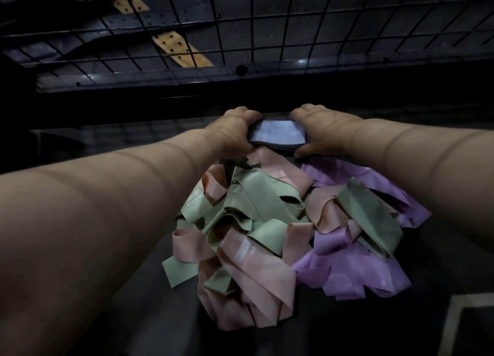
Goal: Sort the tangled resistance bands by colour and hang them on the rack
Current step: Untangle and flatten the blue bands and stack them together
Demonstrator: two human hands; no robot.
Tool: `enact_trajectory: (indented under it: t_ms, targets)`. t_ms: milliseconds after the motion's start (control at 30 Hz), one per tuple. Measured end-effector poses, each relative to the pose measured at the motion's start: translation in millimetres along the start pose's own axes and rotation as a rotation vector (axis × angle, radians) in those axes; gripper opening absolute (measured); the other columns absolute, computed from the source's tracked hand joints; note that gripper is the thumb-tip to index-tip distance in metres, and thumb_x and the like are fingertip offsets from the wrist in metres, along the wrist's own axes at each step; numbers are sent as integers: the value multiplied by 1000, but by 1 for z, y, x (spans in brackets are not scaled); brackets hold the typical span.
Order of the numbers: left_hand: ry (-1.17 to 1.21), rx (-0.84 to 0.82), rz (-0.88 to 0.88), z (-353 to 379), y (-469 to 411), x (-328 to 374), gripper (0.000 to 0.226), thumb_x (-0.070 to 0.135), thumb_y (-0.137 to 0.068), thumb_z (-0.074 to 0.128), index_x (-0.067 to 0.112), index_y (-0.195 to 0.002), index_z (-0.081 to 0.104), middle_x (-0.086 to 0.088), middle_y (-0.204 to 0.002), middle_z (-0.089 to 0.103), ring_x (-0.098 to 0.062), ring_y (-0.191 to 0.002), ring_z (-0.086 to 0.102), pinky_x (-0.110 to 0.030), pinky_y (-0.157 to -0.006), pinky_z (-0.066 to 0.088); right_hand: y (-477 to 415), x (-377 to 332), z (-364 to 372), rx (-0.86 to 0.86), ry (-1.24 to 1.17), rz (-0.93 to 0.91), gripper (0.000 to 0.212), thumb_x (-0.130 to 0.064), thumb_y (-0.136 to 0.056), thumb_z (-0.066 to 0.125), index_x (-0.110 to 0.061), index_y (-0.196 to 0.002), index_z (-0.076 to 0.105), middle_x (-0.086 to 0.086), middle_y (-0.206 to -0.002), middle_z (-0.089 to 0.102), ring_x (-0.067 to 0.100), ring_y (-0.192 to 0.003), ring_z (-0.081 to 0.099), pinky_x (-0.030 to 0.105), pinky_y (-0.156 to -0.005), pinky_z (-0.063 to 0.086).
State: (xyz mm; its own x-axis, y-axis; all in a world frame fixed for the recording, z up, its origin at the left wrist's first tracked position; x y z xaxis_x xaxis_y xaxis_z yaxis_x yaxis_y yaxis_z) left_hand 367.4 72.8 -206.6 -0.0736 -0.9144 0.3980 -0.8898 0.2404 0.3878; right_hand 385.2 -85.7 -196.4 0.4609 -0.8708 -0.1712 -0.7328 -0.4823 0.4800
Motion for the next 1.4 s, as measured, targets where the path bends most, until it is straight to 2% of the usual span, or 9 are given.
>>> enact_trajectory:
  t_ms: [200,467,600,700,767,867,1033,1200,1400]
  targets:
    - [-53,10,0,2,3,-4,79,32,-79,77,24,-149,40,-4,-140,47,-28,-132,44,-43,-111,40,-4,-5,-2,32,70,-18,55,-27,-78,75,-13,-126,53,12,-123,51,34,-113,55,38,-93,49]
    - [-117,37,22,1,6,1,77,38,-86,72,23,-152,35,-4,-147,44,-28,-135,40,-40,-113,32,-8,-5,-4,-4,94,-43,52,-29,-80,74,-12,-125,53,13,-122,52,33,-114,56,37,-93,47]
    - [-90,-23,8,7,9,0,88,40,-85,71,23,-157,24,-4,-152,37,-28,-139,34,-42,-115,31,-6,-6,0,-29,130,-37,66,-39,-78,78,-13,-131,48,11,-126,48,32,-118,51,41,-99,46]
    - [-19,-42,-6,7,9,-1,90,43,-86,68,23,-158,20,-3,-154,33,-27,-141,31,-42,-118,29,-4,-7,6,0,221,-45,87,-58,-78,73,-13,-144,37,11,-138,42,32,-129,44,46,-111,34]
    - [3,-13,-7,4,8,-4,82,43,-89,67,23,-157,25,-3,-153,37,-27,-141,34,-42,-117,30,-2,-7,2,51,205,-70,83,-61,-83,66,-17,-147,34,9,-142,43,30,-132,43,48,-113,26]
    - [-32,10,18,3,5,-5,80,45,-88,69,21,-155,32,-6,-148,44,-29,-136,40,-45,-113,36,-5,-6,-3,89,177,-84,68,-55,-88,63,-20,-142,41,8,-138,48,30,-126,48,46,-108,29]
    - [-7,-5,-7,6,4,-7,91,47,-84,73,22,-157,25,-5,-152,39,-28,-140,37,-45,-115,34,-10,-7,3,61,160,-36,65,-55,-89,63,-20,-140,41,9,-138,48,31,-127,46,45,-106,32]
    - [62,-3,-56,0,11,-12,104,53,-79,78,23,-159,19,-3,-157,33,-24,-144,33,-41,-119,31,-5,-6,0,51,192,-26,79,-61,-87,61,-19,-148,32,11,-143,43,31,-134,39,51,-114,23]
    - [117,-7,-87,-10,21,-9,94,51,-85,72,23,-159,21,-4,-159,31,-24,-144,35,-40,-119,32,-1,-12,0,54,173,-11,98,-65,-82,63,-19,-156,18,13,-154,30,30,-143,29,55,-118,18]
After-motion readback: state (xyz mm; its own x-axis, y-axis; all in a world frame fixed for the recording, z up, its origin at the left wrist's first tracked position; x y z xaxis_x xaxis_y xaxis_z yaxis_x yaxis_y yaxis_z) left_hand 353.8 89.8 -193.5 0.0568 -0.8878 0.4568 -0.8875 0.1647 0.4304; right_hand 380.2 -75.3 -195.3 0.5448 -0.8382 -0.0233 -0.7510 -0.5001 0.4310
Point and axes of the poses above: each hand's wrist, its own y-axis away from the middle knuckle, its own z-axis out of the palm, x = y × z, the point moved 8 cm from there along -y, towards the middle knuckle
